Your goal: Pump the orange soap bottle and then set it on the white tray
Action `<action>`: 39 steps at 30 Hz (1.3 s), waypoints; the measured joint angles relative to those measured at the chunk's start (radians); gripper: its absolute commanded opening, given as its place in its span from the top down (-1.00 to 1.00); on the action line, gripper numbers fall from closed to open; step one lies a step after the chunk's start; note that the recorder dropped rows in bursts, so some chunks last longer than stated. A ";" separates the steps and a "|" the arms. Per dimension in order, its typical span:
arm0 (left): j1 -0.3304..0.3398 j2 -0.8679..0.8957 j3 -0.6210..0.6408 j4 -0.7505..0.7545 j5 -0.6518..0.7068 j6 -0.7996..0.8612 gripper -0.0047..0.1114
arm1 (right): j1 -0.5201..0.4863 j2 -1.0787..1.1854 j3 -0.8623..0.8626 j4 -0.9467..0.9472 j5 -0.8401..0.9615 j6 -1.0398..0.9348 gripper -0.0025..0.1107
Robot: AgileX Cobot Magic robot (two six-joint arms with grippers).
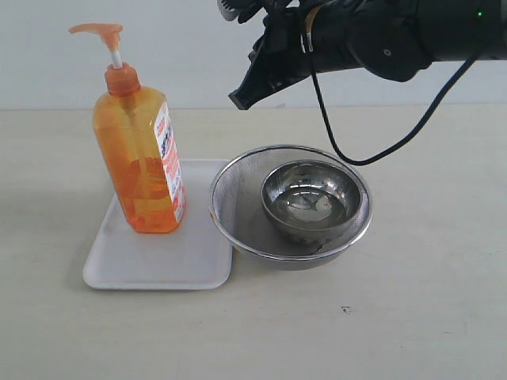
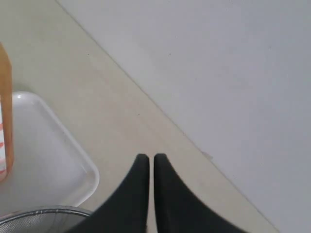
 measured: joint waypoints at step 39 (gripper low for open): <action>0.000 0.000 0.000 0.000 0.000 0.000 0.84 | -0.358 -0.936 0.483 -0.166 0.439 0.525 0.96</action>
